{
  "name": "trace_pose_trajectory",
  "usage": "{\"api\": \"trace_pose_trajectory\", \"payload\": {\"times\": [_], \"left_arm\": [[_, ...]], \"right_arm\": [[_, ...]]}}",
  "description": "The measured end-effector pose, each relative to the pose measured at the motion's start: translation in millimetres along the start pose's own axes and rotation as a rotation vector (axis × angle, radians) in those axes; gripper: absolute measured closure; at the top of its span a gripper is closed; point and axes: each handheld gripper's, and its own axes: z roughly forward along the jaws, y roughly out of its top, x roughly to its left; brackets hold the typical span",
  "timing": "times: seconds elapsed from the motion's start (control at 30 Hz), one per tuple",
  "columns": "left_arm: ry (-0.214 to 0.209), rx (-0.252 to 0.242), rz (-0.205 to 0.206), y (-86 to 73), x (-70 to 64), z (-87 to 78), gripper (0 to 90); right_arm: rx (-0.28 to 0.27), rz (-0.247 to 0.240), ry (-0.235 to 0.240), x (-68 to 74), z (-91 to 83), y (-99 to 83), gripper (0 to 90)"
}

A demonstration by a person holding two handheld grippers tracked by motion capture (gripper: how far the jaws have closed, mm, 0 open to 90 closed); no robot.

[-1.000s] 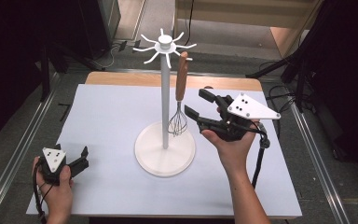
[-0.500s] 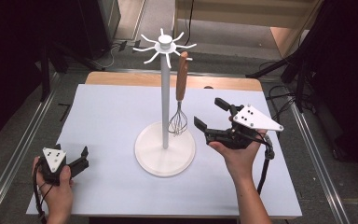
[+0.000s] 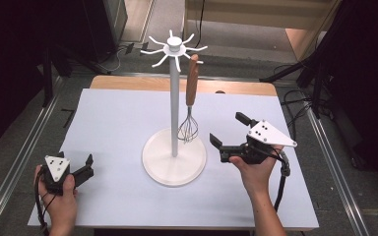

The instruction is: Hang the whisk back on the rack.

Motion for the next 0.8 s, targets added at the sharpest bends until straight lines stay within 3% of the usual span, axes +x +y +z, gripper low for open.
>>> {"api": "trace_pose_trajectory", "payload": {"times": [0.8], "left_arm": [[0.001,0.001,-0.003,0.1,0.4,0.0,14.6]], "right_arm": [[0.095,0.049,-0.102,-19.6,-13.1,-56.9,0.0]]}}
